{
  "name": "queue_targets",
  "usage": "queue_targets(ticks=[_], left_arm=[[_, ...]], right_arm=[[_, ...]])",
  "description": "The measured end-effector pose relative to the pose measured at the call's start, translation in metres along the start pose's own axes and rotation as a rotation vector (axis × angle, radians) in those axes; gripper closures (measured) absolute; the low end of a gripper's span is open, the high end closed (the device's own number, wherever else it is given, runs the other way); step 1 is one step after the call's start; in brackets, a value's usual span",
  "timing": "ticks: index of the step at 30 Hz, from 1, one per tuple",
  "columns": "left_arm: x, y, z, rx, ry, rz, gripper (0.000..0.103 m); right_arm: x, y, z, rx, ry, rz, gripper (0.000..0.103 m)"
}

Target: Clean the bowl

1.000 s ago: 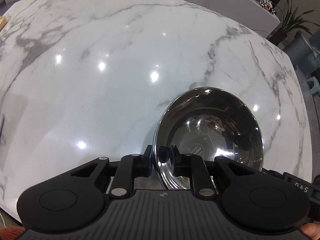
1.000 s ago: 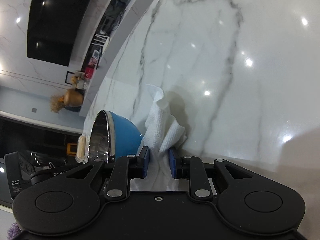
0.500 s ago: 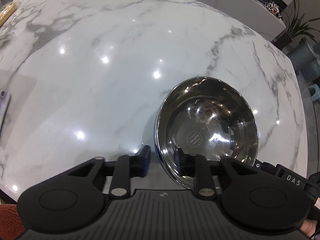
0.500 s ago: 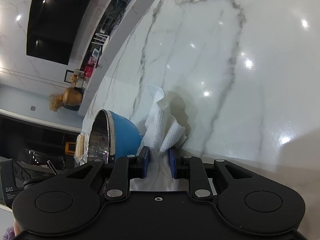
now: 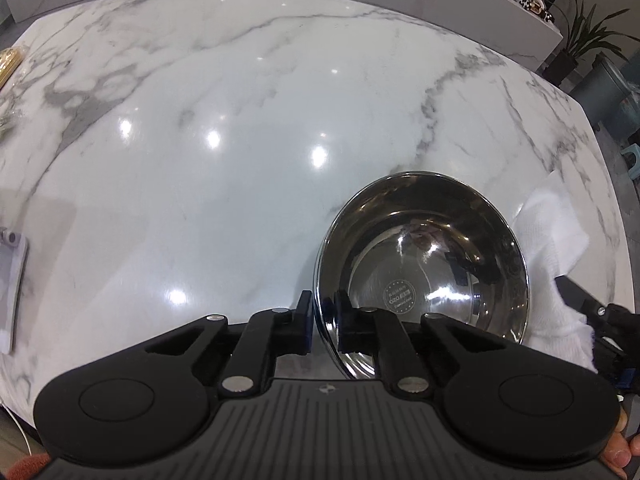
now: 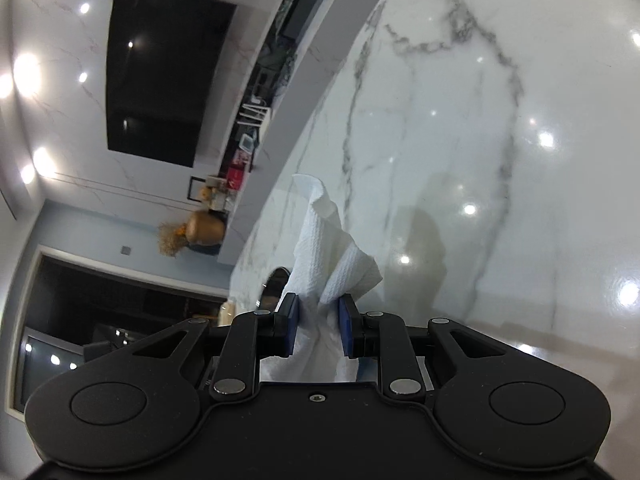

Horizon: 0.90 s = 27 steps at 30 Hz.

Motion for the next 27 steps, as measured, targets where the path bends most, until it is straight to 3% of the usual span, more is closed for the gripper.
queue_targets(ticks=[7, 15, 18, 21, 27], left_arm=[[0.0, -0.002, -0.002, -0.012, -0.007, -0.001, 0.094], [-0.002, -0.004, -0.003, -0.029, -0.009, 0.038, 0.094], [-0.003, -0.002, -0.001, 0.012, 0.005, 0.054, 0.092], [-0.004, 0.0, 0.002, 0.047, 0.023, 0.059, 0.084], [0.0, -0.002, 0.007, 0.06, 0.036, 0.067, 0.083]], right_arm=[[-0.005, -0.006, 0.003, 0.003, 0.029, 0.056, 0.083], [-0.015, -0.014, 0.01, 0.034, 0.09, 0.179, 0.083], [-0.016, -0.013, 0.012, 0.041, 0.094, 0.188, 0.083], [-0.016, -0.013, 0.013, 0.039, 0.093, 0.186, 0.083], [-0.018, -0.011, 0.013, 0.044, 0.095, 0.187, 0.083]])
Point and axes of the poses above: each gripper's, at about its wrist camera, not at the fingertips, and x roughly against the way its jaws point, y to its left, z to its underside, the point moved 2 cm from there along -x, roughly the way its jaws point
